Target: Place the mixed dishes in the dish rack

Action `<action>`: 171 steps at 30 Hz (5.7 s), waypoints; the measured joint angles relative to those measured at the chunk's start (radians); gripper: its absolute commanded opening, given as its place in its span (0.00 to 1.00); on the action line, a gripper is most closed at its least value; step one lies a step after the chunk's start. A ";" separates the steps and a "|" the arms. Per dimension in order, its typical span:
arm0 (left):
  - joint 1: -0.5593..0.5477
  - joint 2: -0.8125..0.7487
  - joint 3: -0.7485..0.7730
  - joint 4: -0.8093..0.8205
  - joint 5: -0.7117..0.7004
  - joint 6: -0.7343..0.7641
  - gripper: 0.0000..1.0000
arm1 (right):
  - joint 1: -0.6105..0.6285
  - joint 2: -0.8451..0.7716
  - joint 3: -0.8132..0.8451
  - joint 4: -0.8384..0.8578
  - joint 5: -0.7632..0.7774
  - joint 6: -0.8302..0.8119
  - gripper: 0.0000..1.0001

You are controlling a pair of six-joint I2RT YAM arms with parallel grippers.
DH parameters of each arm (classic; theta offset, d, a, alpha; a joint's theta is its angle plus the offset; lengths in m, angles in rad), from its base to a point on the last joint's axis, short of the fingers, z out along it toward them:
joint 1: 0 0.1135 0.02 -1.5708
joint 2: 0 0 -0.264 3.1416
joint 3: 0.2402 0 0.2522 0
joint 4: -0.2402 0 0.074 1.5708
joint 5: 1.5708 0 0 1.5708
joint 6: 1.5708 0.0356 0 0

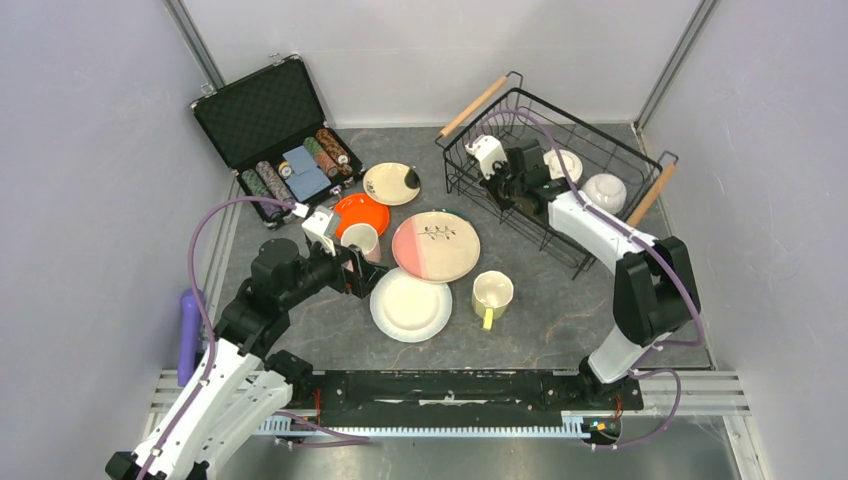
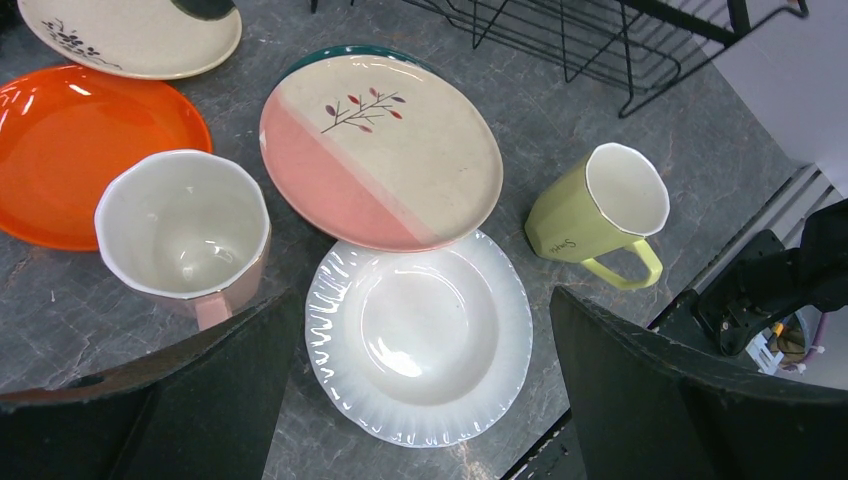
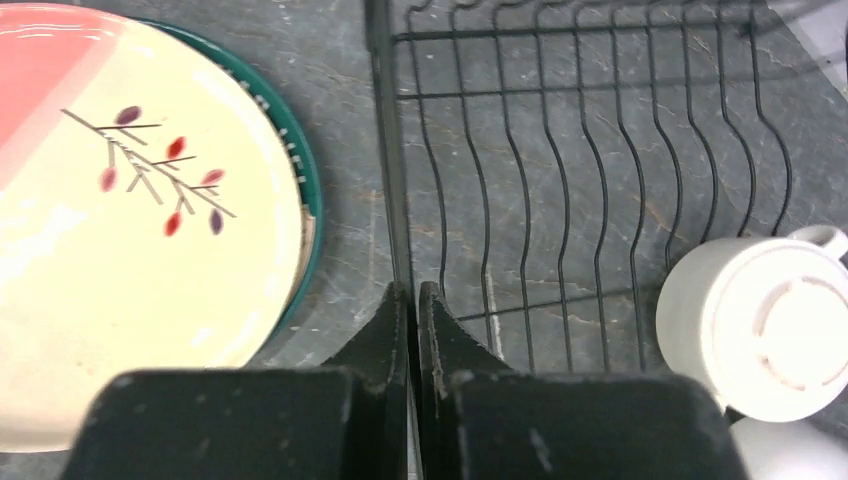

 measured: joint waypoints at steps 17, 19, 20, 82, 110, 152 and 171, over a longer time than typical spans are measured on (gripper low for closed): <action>0.000 -0.008 0.000 0.000 0.000 0.000 1.00 | 0.051 -0.171 -0.163 0.001 0.072 0.105 0.06; 0.000 -0.006 0.000 0.000 -0.001 0.000 1.00 | 0.051 -0.189 -0.174 -0.010 0.060 0.105 0.23; 0.000 -0.005 0.000 -0.001 -0.002 0.000 1.00 | 0.051 -0.196 -0.177 -0.017 0.057 0.107 0.32; -0.062 0.064 -0.204 -0.227 -0.500 -0.712 0.90 | 0.661 -0.010 -0.204 0.081 0.251 0.260 0.58; -0.062 0.090 -0.151 -0.228 -0.437 -0.717 0.93 | 0.697 0.018 -0.290 0.281 0.425 0.111 0.00; -0.173 0.748 0.083 0.169 -0.318 -1.081 0.04 | 0.689 -0.217 -0.466 0.428 0.253 0.142 0.00; -0.194 0.545 0.010 0.178 -0.438 -0.956 0.02 | 0.612 -0.409 -0.336 0.372 0.174 0.251 0.72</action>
